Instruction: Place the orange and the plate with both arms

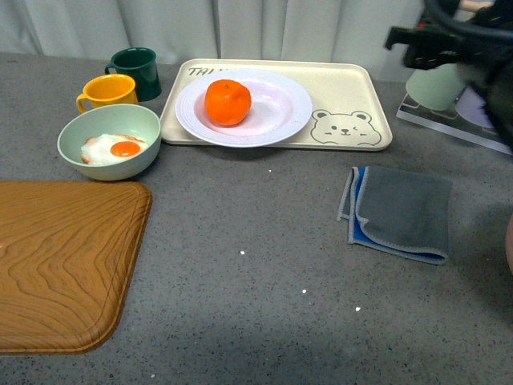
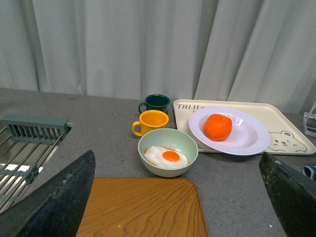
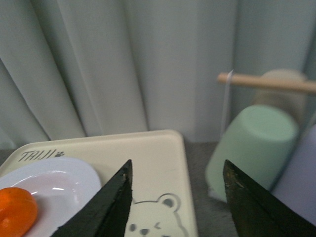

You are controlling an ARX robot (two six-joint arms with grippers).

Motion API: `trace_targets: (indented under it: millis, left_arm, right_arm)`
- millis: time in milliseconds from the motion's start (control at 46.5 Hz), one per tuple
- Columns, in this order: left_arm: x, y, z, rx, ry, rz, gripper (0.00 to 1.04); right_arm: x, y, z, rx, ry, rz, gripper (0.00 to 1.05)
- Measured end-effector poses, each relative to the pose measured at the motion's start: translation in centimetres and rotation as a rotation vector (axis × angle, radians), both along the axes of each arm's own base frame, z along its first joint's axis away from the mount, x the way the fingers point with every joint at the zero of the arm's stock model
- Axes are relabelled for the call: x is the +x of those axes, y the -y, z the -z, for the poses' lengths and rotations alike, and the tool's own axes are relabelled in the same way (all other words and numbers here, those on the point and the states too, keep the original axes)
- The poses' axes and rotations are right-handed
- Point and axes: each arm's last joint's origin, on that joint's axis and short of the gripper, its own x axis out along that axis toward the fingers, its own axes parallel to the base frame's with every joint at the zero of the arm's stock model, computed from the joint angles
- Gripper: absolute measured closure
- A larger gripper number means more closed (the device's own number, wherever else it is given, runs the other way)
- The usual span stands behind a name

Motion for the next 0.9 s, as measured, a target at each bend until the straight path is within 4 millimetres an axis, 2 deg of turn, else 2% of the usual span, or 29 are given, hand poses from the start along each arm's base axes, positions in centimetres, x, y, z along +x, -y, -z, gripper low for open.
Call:
trace_targets:
  millis: [151, 344, 710, 903]
  left_arm:
    - [0.0, 0.0, 0.0, 0.000, 0.000, 0.000, 0.07]
    - [0.0, 0.0, 0.0, 0.000, 0.000, 0.000, 0.07]
    - [0.0, 0.0, 0.0, 0.000, 0.000, 0.000, 0.07]
    - [0.0, 0.0, 0.0, 0.000, 0.000, 0.000, 0.07]
  right_arm:
    - [-3.8, 2.1, -2.1, -0.073, 0.043, 0.019, 0.74]
    - [-8.3, 3.6, -2.2, -0.108, 0.003, 0.008, 1.03]
    - [-15.9, 5.7, -3.7, -0.117, 0.003, 0.010, 1.04]
    - [-18.0, 6.8, -4.5, -0.117, -0.015, 0.001, 1.04]
